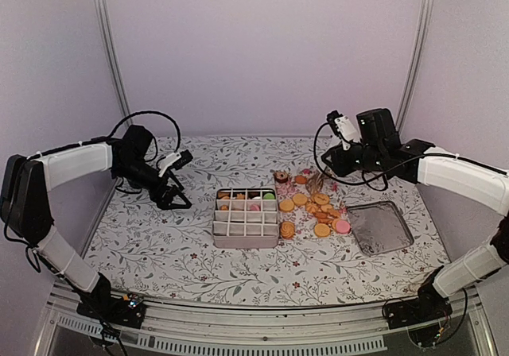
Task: Pack the cookies
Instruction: Position the fake cookies on the plate.
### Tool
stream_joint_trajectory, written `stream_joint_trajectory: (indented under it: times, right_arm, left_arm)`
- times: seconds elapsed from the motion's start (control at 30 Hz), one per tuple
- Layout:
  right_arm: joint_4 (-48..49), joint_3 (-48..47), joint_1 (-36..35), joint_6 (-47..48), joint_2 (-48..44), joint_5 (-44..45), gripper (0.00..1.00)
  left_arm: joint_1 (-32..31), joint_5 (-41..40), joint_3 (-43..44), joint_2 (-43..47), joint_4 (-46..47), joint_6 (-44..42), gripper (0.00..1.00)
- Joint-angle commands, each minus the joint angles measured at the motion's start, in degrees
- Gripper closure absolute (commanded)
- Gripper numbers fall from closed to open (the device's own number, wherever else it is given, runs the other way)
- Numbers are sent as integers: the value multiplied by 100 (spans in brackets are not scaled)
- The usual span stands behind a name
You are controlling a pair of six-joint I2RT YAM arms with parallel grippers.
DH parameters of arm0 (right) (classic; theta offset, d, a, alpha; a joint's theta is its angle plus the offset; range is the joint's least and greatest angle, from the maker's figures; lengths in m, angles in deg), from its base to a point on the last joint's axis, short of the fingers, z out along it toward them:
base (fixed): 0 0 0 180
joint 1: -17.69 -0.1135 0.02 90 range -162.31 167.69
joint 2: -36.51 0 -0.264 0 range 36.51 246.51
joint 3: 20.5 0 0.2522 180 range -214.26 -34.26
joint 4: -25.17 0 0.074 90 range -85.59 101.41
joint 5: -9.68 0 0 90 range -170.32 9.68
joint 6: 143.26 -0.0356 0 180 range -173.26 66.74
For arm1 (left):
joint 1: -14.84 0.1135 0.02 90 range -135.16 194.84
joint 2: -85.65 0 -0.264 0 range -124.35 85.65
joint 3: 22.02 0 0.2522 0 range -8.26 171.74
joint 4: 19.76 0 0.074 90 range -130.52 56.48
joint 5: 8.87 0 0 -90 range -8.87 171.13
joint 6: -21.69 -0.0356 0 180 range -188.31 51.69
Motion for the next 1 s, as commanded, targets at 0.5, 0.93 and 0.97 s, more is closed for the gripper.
stream_joint_trajectory:
  times: [0.5, 0.93, 0.97]
  right_arm:
    - [312, 390, 20, -178, -58, -354, 62]
    - [733, 528, -4, -75, 151, -170, 62]
    - [767, 551, -24, -70, 151, -144, 62]
  left_arm:
    - [60, 159, 185, 29, -55, -54, 1]
    - [53, 129, 224, 37, -5, -19, 1]
    - [58, 129, 212, 37, 4, -23, 1]
